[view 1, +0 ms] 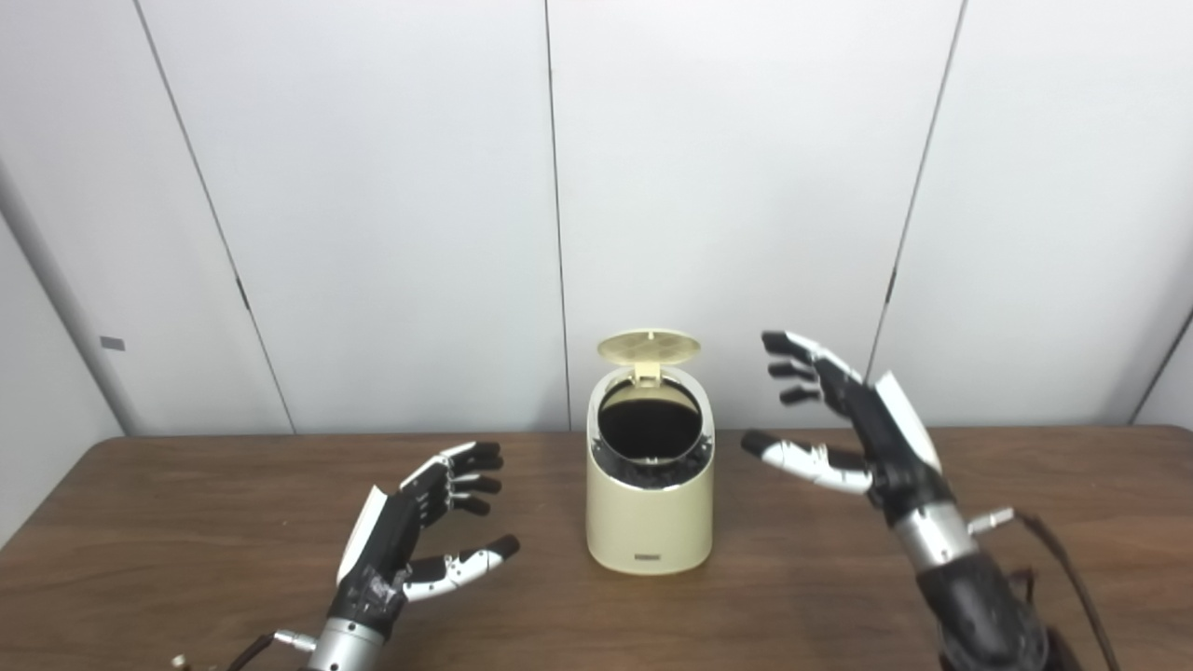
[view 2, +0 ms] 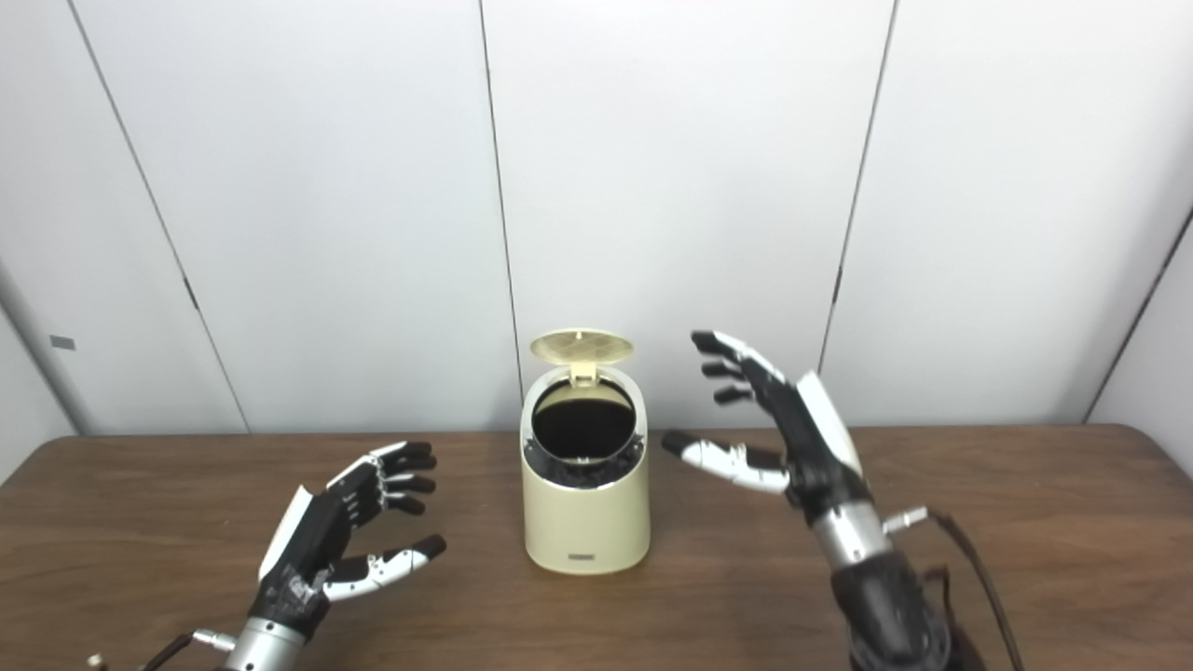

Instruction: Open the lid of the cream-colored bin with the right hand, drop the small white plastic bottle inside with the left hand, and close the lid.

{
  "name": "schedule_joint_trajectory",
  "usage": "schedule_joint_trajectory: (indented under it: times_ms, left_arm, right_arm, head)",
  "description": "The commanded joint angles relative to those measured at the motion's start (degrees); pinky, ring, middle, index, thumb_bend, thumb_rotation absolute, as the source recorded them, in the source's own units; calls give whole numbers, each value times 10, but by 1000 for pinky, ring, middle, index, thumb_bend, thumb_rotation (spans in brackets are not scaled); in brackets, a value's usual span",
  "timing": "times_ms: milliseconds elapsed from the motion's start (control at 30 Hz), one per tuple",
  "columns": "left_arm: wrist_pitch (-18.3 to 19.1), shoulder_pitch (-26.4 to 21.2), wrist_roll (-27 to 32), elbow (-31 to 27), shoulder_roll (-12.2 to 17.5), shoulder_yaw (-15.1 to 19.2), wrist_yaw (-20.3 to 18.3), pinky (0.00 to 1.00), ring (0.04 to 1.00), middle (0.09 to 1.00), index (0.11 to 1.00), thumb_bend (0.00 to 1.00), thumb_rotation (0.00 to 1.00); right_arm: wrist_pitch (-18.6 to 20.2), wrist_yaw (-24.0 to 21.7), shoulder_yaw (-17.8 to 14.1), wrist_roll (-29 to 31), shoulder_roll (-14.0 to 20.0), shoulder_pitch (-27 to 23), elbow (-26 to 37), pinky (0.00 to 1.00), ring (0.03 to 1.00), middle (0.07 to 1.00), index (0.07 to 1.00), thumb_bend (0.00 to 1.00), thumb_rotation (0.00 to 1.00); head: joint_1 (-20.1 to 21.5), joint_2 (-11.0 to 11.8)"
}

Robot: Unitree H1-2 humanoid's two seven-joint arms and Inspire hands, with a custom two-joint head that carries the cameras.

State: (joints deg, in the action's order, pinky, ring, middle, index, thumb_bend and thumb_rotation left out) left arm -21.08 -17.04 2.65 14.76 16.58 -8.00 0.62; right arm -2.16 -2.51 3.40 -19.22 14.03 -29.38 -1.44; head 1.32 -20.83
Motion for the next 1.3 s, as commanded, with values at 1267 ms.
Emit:
schedule_joint_trajectory:
  times_ms: [1267]
  left_arm:
    - [-16,-12,-22,19,-52,65,-66,614,697,758,789,747,84]
  right_arm:
    - [57,-146,108,-88,52,-164,21,809,886,794,750,640,801]
  head:
    - [-16,-6]
